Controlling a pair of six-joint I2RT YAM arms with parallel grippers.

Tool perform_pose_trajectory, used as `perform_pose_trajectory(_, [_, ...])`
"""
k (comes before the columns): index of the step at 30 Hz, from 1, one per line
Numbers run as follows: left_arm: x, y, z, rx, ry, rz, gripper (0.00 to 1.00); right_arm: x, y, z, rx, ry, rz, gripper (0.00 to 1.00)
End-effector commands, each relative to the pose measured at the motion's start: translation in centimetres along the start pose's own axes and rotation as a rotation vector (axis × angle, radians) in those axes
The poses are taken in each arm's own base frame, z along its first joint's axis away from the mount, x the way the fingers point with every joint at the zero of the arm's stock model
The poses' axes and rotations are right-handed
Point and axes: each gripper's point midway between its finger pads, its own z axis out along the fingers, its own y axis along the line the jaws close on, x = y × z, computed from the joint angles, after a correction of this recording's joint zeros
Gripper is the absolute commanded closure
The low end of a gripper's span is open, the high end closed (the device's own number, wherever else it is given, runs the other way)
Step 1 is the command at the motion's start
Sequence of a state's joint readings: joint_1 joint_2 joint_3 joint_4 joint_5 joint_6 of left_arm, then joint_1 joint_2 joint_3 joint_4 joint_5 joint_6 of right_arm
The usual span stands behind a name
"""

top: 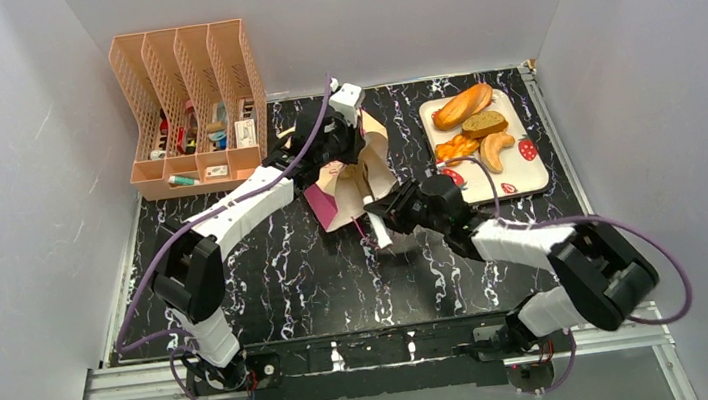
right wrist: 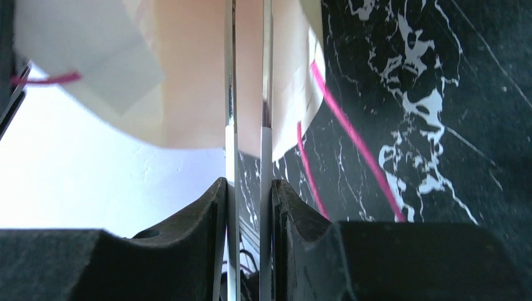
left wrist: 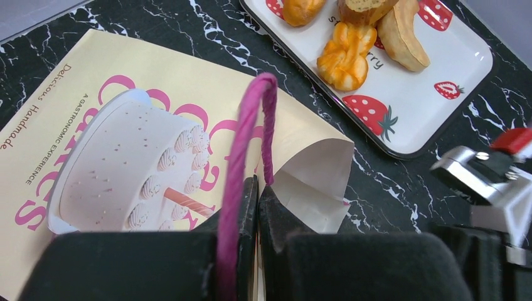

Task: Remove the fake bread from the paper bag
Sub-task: Take out the fake bread from the paper bag.

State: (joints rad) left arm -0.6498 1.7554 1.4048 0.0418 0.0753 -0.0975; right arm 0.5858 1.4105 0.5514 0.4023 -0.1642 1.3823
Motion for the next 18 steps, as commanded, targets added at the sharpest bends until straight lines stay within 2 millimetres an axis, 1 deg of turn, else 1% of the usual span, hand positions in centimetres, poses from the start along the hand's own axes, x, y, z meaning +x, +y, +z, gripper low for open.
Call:
perform_pose_trajectory(1, [-2.2, 0.2, 0.0, -0.019, -0.050, 0.004, 1.00, 0.0, 2.1, -3.1, -0.075, -0.017, -0.068, 0.94])
perform_pose_trajectory(3, [-2.0, 0.5, 0.6, -0.026, -0.038, 0.005, 1.00, 0.1, 1.5, -4.5, -0.065, -0.026, -0.081, 0.94])
perform_pose_trajectory(4, [-2.0, 0.5, 0.8, -0.027, -0.037, 0.005, 1.00, 0.2, 1.7, -5.4, -0.076, -0.030, -0.088, 0.94])
perform_pose_trajectory(6, [-1.9, 0.7, 1.3, -0.033, -0.035, -0.001, 1.00, 0.5, 1.0, -6.6, -0.066, -0.028, -0.099, 0.95])
perform_pose_trajectory(8, [-2.1, 0.9, 1.6, -0.042, -0.037, -0.006, 1.00, 0.8, 0.8, -7.8, -0.065, -0.028, -0.118, 0.95])
perform_pose_trajectory(10, [-2.0, 1.4, 2.2, -0.064, -0.031, -0.010, 1.00, 0.9, 0.8, -9.1, -0.062, -0.032, -0.139, 0.95])
perform_pose_trajectory(11, [-2.3, 1.7, 2.4, -0.073, -0.035, -0.013, 1.00, 1.0, 0.8, -9.7, -0.063, -0.035, -0.151, 0.95])
perform_pose_trajectory(12, [-2.0, 2.0, 2.8, -0.082, -0.024, -0.018, 1.00, 0.9, 0.9, -10.4, -0.063, -0.042, -0.159, 0.95])
perform_pose_trajectory(13, [-2.4, 2.2, 3.0, -0.087, -0.029, -0.024, 1.00, 0.8, 0.9, -11.0, -0.062, -0.052, -0.165, 0.95])
perform_pose_trajectory(16, [-2.5, 3.1, 4.0, -0.104, -0.015, -0.045, 1.00, 0.7, 1.1, -12.6, -0.063, -0.078, -0.179, 0.95])
perform_pose_trajectory(18, [-2.2, 3.5, 4.8, -0.116, 0.006, -0.048, 1.00, 0.4, 1.3, -13.6, -0.058, -0.096, -0.185, 0.95])
